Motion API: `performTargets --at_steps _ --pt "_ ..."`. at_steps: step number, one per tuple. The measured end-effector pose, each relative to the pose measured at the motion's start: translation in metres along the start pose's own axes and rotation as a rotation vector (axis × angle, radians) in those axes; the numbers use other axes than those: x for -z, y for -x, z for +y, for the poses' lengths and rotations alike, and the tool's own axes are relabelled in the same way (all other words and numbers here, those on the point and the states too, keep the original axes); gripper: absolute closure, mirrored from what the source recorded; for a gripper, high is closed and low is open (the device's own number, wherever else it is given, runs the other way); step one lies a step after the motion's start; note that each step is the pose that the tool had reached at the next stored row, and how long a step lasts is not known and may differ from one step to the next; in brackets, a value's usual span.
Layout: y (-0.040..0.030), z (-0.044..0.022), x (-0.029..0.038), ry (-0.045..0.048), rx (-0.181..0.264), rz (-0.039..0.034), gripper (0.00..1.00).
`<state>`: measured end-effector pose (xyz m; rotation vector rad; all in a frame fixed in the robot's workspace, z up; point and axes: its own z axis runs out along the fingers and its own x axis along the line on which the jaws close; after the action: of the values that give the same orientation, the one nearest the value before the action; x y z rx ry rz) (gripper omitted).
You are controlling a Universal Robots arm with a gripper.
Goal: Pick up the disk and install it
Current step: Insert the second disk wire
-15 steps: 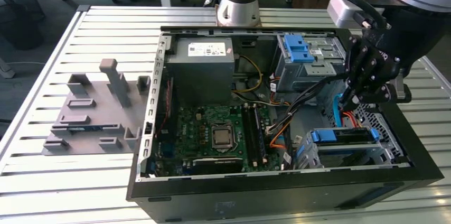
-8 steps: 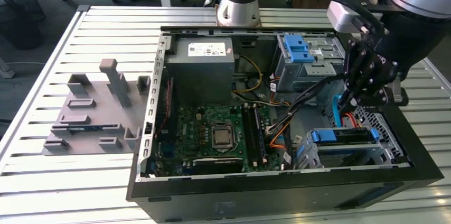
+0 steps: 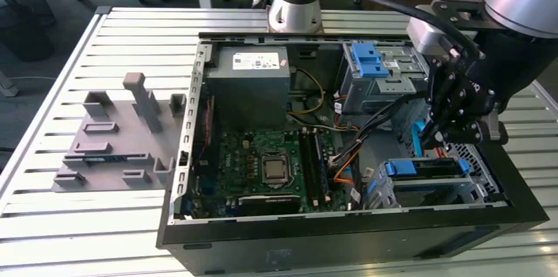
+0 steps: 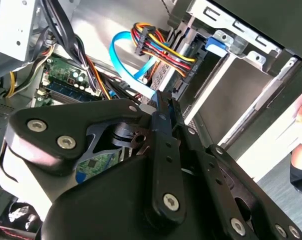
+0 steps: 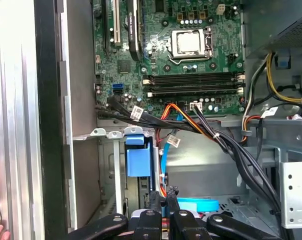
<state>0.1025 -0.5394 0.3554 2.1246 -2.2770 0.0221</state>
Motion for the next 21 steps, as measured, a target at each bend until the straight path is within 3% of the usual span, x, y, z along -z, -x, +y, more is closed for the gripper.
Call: performTargets --at_steps 5,9,15,16,18,19,21 --pt "-0.0001 0.0 -0.0008 0.0001 -0.004 0.0 0.84" --pt "-0.0008 -0.0001 -0.0031 0.0012 -0.042 -0.0001 0.84" --pt "-0.0078 -0.0013 -0.009 0.0023 -0.042 -0.0115 0.84" --pt "-0.0082 -0.0014 -0.0096 0.0029 -0.042 -0.0177 0.84" --pt "-0.0088 -0.0015 -0.0104 0.0055 -0.042 -0.0469 0.84" --pt "-0.009 -0.0015 -0.0109 0.0061 -0.042 -0.0548 0.84" --pt "-0.0098 -0.0016 -0.0118 0.0063 -0.042 -0.0562 0.84"
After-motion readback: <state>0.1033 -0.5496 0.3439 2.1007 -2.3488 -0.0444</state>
